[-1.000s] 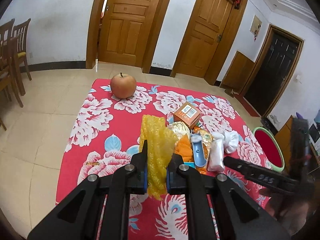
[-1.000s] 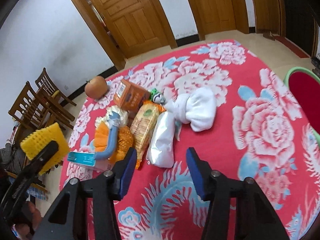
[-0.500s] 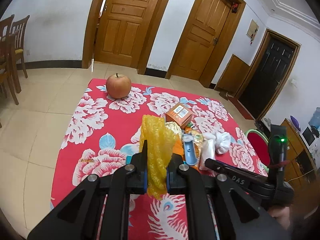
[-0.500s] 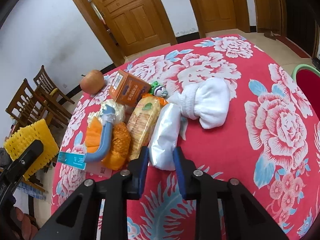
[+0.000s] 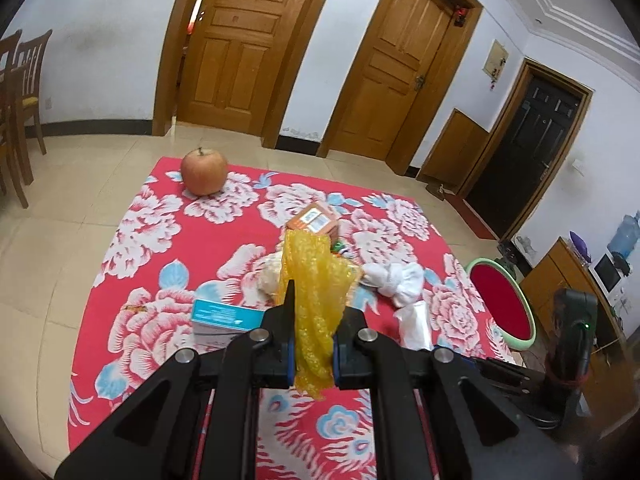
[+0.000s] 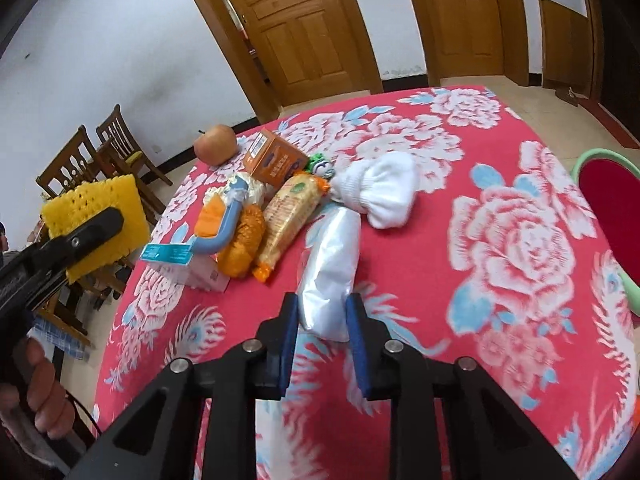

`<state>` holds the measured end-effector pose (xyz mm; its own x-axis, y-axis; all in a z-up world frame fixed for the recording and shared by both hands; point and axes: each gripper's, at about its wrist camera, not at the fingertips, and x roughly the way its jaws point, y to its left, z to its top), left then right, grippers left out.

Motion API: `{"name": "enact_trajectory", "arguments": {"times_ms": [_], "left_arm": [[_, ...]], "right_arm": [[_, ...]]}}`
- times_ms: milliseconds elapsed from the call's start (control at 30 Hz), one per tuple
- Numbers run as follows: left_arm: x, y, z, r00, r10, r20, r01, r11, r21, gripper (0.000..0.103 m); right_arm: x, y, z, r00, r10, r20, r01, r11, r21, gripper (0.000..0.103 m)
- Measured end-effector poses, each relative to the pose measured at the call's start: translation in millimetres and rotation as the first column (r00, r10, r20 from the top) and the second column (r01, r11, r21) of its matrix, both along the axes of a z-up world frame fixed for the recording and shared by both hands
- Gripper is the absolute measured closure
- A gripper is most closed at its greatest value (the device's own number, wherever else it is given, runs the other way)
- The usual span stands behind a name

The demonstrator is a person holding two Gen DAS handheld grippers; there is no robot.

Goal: Collect trash
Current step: 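Drop the white bag into the red bin with right tool while left holds net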

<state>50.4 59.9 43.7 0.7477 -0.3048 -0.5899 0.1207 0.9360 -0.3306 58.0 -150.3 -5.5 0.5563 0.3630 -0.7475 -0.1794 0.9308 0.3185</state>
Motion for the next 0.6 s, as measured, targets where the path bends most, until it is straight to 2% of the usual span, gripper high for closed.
{"name": "enact_trajectory", "arguments": {"times_ms": [300,600], "left_arm": [[-11,-20,16,0.997,-0.083,-0.007,0.083,0.996,-0.044,0.092],[-14,-51,37,0.989,-0.146,0.036,0.147,0.989,-0.028,0.092]], "right_arm": [[-27,-42,22,0.996,-0.068,0.066,0.065,0.996,0.054,0.076],[-43,-69,44,0.984,-0.14,0.115,0.131,0.988,0.086,0.076]]}}
